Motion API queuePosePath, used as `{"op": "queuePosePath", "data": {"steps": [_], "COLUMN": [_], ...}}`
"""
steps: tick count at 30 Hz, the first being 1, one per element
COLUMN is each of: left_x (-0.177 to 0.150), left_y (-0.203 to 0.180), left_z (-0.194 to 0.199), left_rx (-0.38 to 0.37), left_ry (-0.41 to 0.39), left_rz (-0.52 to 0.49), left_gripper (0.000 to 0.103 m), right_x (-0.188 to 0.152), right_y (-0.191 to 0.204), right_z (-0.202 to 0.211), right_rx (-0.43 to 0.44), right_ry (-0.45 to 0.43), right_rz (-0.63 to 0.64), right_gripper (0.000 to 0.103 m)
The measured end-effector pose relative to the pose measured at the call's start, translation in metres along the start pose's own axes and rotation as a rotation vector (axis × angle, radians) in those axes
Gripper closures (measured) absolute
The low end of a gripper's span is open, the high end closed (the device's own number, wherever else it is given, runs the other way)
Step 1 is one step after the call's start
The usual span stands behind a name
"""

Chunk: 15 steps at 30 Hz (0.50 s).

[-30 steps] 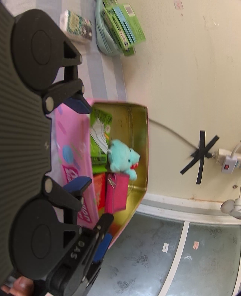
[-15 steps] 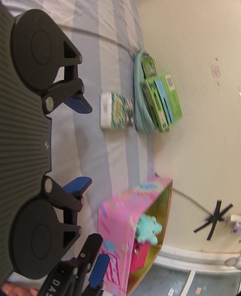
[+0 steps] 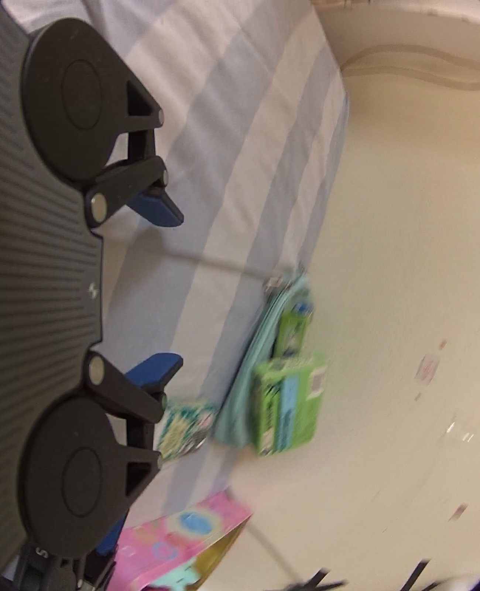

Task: Organize objects
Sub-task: 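Move the left gripper toward the white tissue pack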

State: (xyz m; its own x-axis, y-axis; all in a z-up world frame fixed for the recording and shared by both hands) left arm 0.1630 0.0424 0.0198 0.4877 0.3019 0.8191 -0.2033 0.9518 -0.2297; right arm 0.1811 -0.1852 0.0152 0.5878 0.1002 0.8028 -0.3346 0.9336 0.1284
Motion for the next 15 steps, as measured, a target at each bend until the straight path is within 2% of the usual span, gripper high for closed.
{"op": "queuePosePath", "data": {"steps": [2, 3, 7, 9, 11, 13, 15], "left_x": [0.003, 0.003, 0.002, 0.001, 0.001, 0.002, 0.001], "left_y": [0.004, 0.004, -0.006, -0.009, -0.008, -0.005, -0.004], "left_z": [0.0, 0.0, 0.0, 0.003, 0.003, 0.002, 0.001], "left_rx": [0.013, 0.018, 0.011, 0.009, 0.002, -0.01, -0.022], "left_ry": [-0.015, -0.02, -0.036, -0.054, -0.05, -0.039, -0.025], "left_rz": [0.026, 0.029, -0.032, -0.063, -0.066, -0.05, -0.04], "left_gripper": [0.026, 0.026, 0.026, 0.026, 0.026, 0.025, 0.025], "right_x": [0.011, 0.017, 0.033, 0.037, 0.035, 0.028, 0.021], "right_y": [0.004, 0.008, 0.014, 0.018, 0.022, 0.022, 0.02], "right_z": [-0.012, -0.021, -0.058, -0.066, -0.065, -0.056, -0.045], "right_rx": [0.022, 0.016, -0.01, -0.049, -0.079, -0.053, -0.021], "right_ry": [-0.012, -0.013, 0.068, 0.08, 0.077, 0.066, 0.061], "right_rz": [-0.023, -0.032, -0.055, -0.023, 0.025, 0.066, 0.097], "right_gripper": [0.012, 0.009, 0.007, 0.012, 0.028, 0.036, 0.038]}}
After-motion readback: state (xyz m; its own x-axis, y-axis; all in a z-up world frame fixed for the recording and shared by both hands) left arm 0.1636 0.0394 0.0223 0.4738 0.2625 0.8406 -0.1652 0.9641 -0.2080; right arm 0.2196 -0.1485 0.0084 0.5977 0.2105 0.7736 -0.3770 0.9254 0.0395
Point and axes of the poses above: each gripper's, at about its wrist camera, not at the fingertips, and z roughly against the way its jaws point, y to its left, x to its top, the point moved 1 cm from there along -z, roughly the way its jaws point, and after that the axes turned 1 degree about x, right-handed, at the moved point
